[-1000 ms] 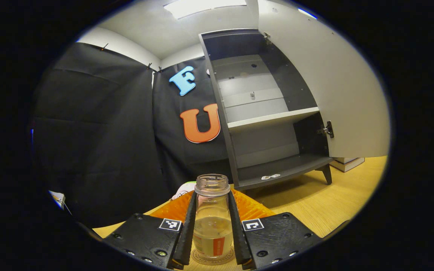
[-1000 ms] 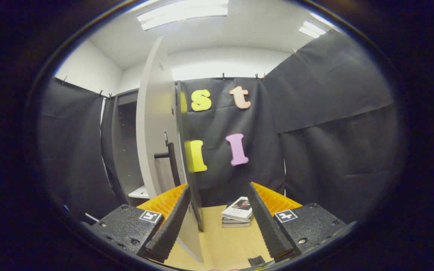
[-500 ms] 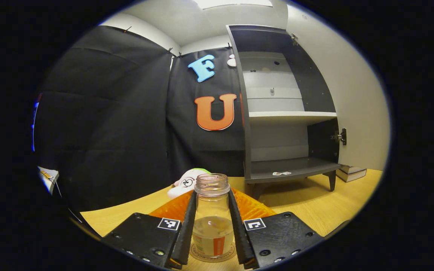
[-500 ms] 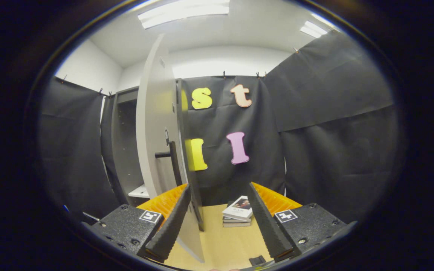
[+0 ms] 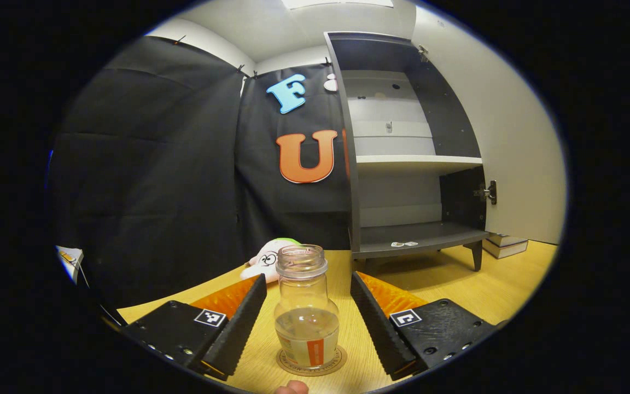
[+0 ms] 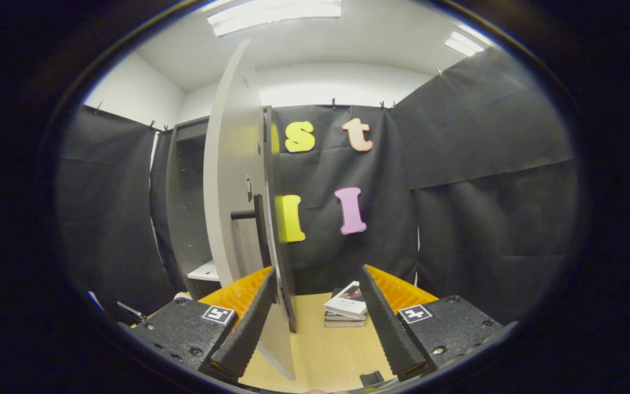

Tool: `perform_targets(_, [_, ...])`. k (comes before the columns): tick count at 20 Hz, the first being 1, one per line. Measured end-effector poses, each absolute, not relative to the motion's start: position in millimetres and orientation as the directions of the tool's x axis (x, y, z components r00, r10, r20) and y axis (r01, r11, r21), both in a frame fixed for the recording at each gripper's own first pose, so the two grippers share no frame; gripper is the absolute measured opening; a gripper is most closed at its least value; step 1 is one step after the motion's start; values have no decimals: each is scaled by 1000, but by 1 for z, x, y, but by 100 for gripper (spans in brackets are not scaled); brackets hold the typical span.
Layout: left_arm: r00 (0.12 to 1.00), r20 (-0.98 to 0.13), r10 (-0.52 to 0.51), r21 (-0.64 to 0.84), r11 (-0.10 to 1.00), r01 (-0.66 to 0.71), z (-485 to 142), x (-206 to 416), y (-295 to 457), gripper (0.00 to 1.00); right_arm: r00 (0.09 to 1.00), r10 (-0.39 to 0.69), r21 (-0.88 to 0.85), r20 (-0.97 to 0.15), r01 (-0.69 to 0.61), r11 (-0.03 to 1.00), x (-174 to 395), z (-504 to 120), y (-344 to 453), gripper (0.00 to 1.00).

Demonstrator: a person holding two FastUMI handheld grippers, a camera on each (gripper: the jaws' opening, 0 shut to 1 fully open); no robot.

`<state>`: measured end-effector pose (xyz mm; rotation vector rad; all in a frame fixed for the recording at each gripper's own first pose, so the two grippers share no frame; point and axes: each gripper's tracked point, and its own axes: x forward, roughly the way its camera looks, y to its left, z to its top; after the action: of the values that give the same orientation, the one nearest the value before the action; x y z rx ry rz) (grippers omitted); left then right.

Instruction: Open the cabinet door with the right hand, grasp the bottle in the cabinet with the left hand and place it on the coaster, then close the cabinet door with the right hand.

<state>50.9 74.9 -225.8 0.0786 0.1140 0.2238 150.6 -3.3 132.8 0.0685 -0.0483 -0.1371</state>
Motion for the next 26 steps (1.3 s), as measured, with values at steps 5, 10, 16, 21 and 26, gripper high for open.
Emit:
perform_targets(5, [970, -62, 237, 51, 971, -234, -174, 38, 77, 97, 986, -155, 72, 57, 151, 986, 150, 126, -12, 94])
perform_targets(10, [972, -115, 206, 41, 978, -202, -114, 29, 67, 97, 976, -176, 103, 126, 164, 981, 157, 128, -23, 95])
perform_targets(16, [983, -8, 185, 75, 980, -184, -43, 26, 41, 95, 969, -196, 136, 151, 176, 975, 178, 113, -33, 95])
perform_targets(21, [998, -9, 62, 66, 996, -61, -4, 27, -5, 95, 973, -165, 126, 163, 145, 981, 185, 109, -35, 95])
perform_targets(26, [999, -7, 34, 30, 999, -34, 12, 29, -19, 95, 978, -49, 104, 203, 28, 994, 194, 143, -15, 95])
